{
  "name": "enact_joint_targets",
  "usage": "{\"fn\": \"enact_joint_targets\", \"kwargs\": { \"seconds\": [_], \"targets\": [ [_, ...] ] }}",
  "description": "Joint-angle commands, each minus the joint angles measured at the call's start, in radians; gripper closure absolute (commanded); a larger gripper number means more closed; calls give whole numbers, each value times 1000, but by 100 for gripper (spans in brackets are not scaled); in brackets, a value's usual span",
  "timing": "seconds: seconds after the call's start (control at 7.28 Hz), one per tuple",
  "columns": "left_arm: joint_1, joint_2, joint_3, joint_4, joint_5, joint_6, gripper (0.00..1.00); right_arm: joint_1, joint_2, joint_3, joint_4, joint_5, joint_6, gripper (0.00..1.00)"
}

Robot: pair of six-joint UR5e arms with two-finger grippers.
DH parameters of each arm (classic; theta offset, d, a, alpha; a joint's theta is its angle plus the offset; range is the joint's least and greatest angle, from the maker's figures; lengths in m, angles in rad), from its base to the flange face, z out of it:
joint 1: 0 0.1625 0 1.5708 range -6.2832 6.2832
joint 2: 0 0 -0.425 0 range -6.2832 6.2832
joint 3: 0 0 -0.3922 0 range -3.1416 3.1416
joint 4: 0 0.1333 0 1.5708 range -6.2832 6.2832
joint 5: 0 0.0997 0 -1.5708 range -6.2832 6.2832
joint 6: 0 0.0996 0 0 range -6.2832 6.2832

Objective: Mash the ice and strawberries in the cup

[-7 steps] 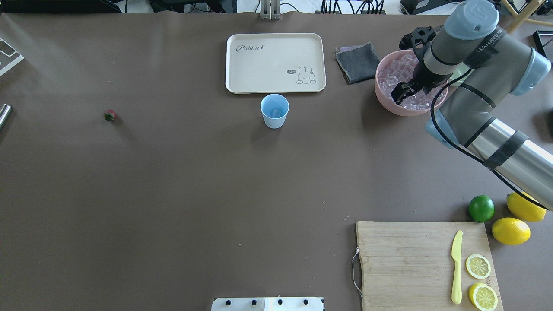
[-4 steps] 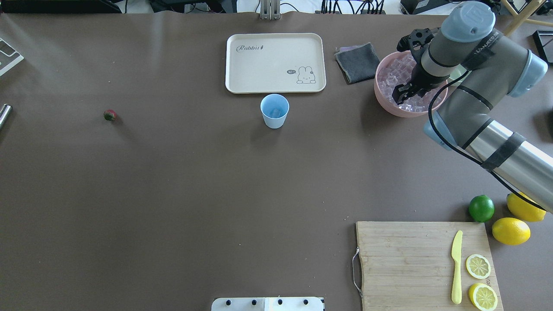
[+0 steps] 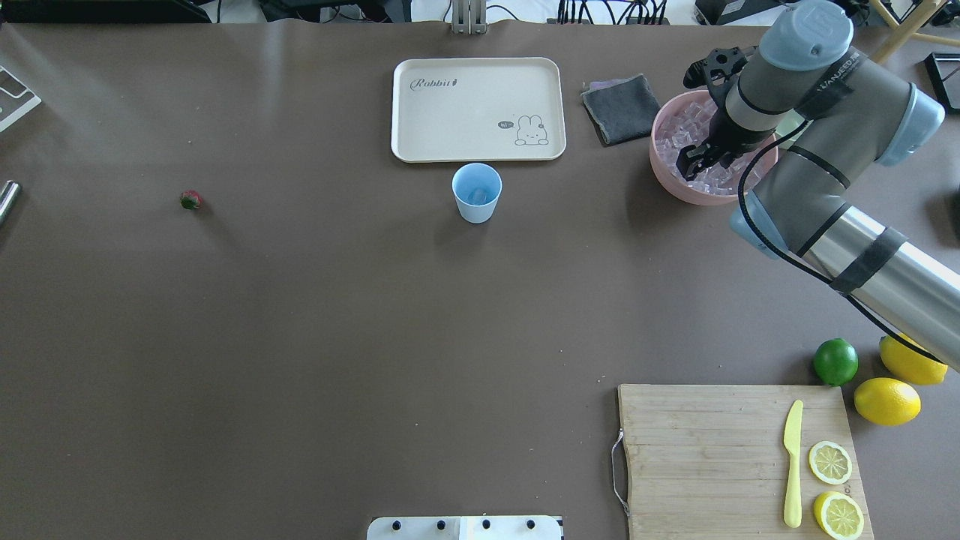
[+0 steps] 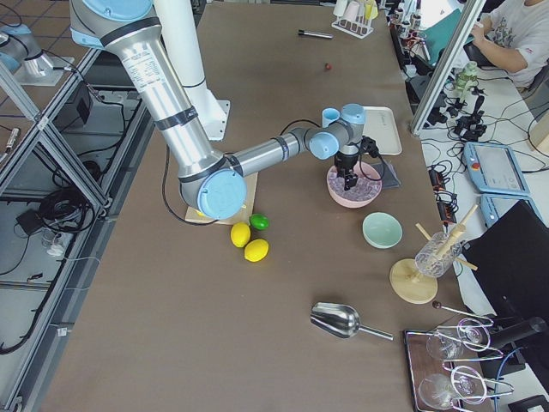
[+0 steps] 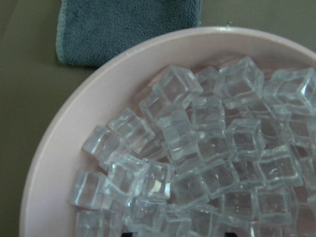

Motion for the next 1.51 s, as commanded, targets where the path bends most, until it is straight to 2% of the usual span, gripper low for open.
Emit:
{"fn": "enact_joint_targets", "kwargs": {
  "seconds": [0.0,0.82,0.96,1.1,1.37],
  "targets": [
    [1,0,5,0,0,0,2,9,3,3,0,0,-1,100],
    [1,-11,17,-2,1,2,2,22,5,15,0,11,1,100],
    [1,-11,17,-2,0,2,2,50,8,29,-5,23,-1,100],
    [1,-13,17,-2,0,2,2,93,19,55,-22,111,1,100],
    [2,-13,14,-2,0,3,2,124,58,66,-31,120,11,100]
  ]
}}
